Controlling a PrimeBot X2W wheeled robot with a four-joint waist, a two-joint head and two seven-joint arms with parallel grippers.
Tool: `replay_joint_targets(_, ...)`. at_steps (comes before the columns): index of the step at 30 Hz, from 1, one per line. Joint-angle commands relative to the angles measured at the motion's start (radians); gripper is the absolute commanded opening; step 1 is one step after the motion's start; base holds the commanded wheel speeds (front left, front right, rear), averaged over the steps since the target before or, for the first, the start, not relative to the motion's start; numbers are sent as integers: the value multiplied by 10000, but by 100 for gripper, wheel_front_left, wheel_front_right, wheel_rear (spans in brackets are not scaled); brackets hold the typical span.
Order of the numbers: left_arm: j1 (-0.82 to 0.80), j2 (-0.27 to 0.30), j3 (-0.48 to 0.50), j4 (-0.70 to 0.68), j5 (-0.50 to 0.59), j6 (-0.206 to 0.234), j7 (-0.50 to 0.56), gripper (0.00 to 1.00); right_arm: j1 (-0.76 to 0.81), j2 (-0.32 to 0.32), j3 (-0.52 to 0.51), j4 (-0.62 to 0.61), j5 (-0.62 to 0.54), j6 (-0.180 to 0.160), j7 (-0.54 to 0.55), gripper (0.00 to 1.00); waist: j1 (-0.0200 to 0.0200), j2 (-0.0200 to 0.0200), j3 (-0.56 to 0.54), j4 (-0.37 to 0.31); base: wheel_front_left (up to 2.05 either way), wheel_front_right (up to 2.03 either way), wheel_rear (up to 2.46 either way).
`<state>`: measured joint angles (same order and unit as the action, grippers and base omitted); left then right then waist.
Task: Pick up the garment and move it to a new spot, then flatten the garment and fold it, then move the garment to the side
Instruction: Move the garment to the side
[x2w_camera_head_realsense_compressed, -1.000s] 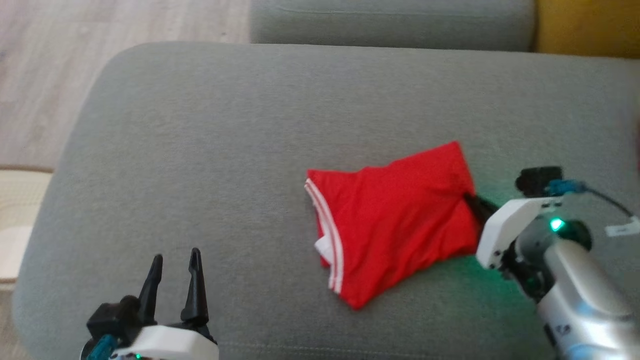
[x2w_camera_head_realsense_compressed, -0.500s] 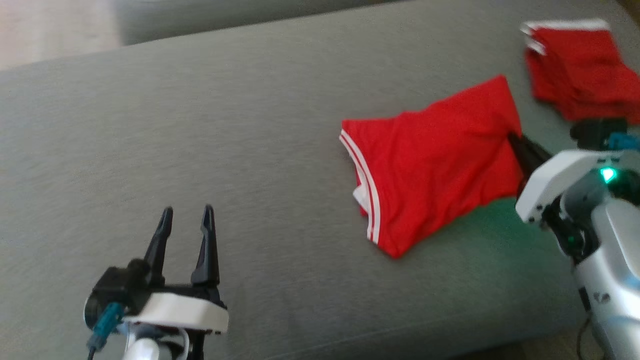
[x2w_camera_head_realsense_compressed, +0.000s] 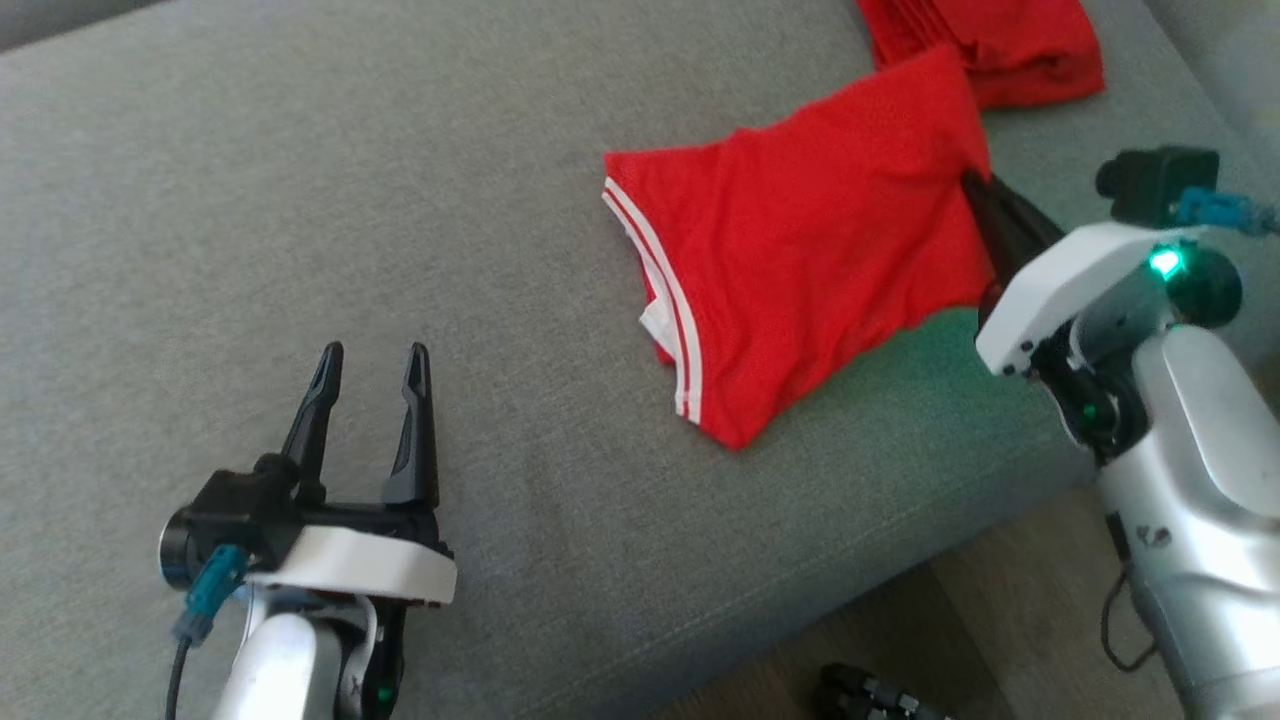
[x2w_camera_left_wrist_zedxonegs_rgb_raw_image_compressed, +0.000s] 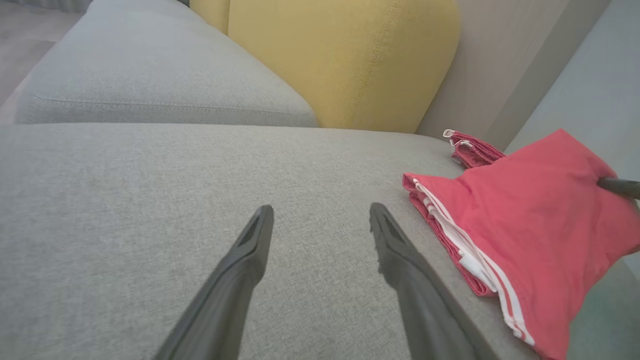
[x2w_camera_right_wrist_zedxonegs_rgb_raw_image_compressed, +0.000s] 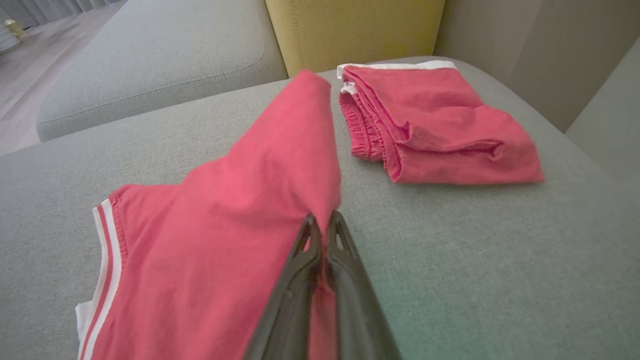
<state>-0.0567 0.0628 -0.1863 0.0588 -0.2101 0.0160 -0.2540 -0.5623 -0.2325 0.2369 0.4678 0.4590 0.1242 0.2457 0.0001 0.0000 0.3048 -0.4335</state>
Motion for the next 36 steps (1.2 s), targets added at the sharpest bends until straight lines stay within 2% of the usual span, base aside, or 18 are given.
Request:
replay_joint_targets(1,-342,72,216,-277,105,-47,-78,100,-659,19,105,-263,-125,65,-262,0,-1,0,205,-14,0,0,0)
replay_joint_targets(9,-290,4,167,-407,-3,49,-78,100,-1845,68,-326,430,-476,65,-337,0,-1,0,76,726,0,0,0)
replay_joint_targets(19,-140,-76,115,-553,-206,178,-78,100,-3610,-638,-1867,2503,-1681,65,-664,0,-1,0,-82,1860,0,0,0)
replay_joint_targets(30,-84,-104,13,-595,-197,188,-78,100,-5236,-1041,-3776,4671,-3078,65,-1422,0,-1,0,25,2405,0,0,0)
replay_joint_targets(36,-107,-113,-114,-559,-191,181,-78,100,-5765,-1508,-4904,5502,-4098,65,-1775,0,-1,0,152,2653,0,0,0)
